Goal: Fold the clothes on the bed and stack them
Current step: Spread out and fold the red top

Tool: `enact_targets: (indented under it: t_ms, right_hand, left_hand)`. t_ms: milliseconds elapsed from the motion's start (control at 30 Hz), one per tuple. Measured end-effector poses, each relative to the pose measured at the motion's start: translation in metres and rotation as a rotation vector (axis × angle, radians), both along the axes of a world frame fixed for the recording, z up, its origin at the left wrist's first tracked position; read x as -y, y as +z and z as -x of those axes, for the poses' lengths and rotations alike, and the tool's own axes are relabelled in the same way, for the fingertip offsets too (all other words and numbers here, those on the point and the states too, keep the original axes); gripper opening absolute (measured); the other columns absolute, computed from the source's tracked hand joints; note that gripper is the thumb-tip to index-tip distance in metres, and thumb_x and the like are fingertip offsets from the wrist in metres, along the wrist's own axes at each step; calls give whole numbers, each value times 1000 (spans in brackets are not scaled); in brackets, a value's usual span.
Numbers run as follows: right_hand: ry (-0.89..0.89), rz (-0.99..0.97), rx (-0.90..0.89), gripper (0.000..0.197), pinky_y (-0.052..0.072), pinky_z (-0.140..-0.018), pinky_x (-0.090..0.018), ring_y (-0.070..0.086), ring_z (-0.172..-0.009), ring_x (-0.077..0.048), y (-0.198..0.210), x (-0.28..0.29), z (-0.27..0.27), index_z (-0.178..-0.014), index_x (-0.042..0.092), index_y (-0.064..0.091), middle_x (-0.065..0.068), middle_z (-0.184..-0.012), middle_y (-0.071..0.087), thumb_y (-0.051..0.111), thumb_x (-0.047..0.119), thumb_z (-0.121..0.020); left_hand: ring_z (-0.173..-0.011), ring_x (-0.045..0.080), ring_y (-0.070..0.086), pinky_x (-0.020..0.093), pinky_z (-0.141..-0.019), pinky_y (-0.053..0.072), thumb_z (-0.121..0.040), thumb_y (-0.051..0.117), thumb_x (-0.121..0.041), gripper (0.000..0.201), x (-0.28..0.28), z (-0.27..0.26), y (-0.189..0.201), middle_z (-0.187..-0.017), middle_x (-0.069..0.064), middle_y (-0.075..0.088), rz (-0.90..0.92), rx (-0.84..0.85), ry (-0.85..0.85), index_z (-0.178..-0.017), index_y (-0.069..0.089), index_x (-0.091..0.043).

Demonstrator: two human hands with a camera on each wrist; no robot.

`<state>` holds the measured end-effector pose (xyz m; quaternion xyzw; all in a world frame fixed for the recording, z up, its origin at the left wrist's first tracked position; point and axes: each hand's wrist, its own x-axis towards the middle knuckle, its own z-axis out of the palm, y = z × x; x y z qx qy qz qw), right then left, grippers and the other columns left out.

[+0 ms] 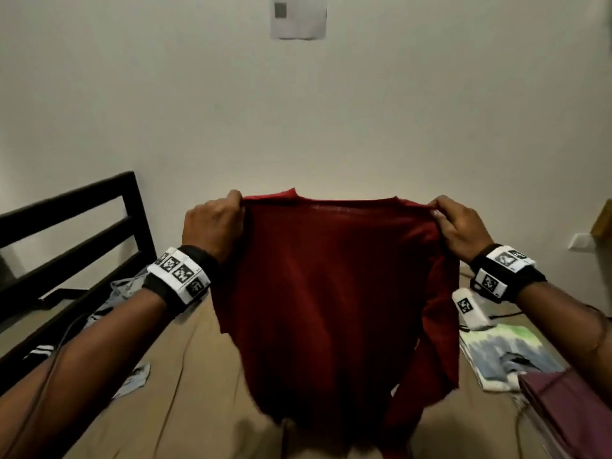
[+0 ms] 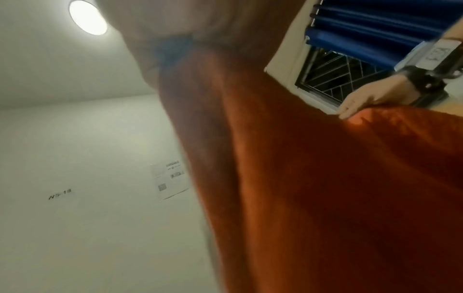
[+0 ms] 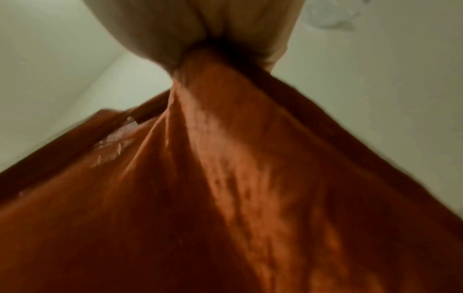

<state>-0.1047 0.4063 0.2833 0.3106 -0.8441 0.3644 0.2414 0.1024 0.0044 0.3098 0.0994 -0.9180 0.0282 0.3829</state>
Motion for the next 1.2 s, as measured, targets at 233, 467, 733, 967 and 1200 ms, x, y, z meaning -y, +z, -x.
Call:
enact_targets:
  t_ms: [233,467,733,967,1200]
  right_hand:
    - [206,-30,399,55,25,-50,-29,31,-48,-17,11,-17,-39,-53,11,44,-4,-53,34,70,39,-92]
    - [420,187,538,22,25,-40,-18,32,-41,-9,39,-62,-94,-60,2,46,-2,-52,37,46,-6,-80]
    - [464,393,527,20,31,-37,-13,41,-32,-8,59,-74,-124,-100,4,61,-3,-48,51,54,-11,-89]
    - [540,555,691,12,54,-55,-18,66,-57,-14,38,-38,-64,-85,11,67,-8,-77,69,64,0,-80]
    - [307,402,901,51,54,-55,-17,64,-53,-10,-85,53,116,-61,13,74,-4,-65,68,43,-13,-92]
  left_hand:
    - [-91,47,66,42,-67,36,-96,49,-11,15,-15,-24,33,-99,27,67,11,156,242,-107,54,-1]
    - [-53,24,51,36,-51,32,-82,57,-75,73,3,-112,34,-52,11,49,-323,52,-120,-54,55,-8]
    - [-52,29,49,32,-53,37,-84,76,-52,60,15,-155,61,-67,40,60,-802,483,-368,-73,74,7]
    - [-50,18,47,17,-45,38,-70,91,-45,63,84,-79,43,-62,18,51,-1001,502,-594,-66,55,6]
    - [-72,23,52,28,-64,43,-87,78,-31,46,160,113,-85,-82,18,60,-1084,709,-394,-90,62,12]
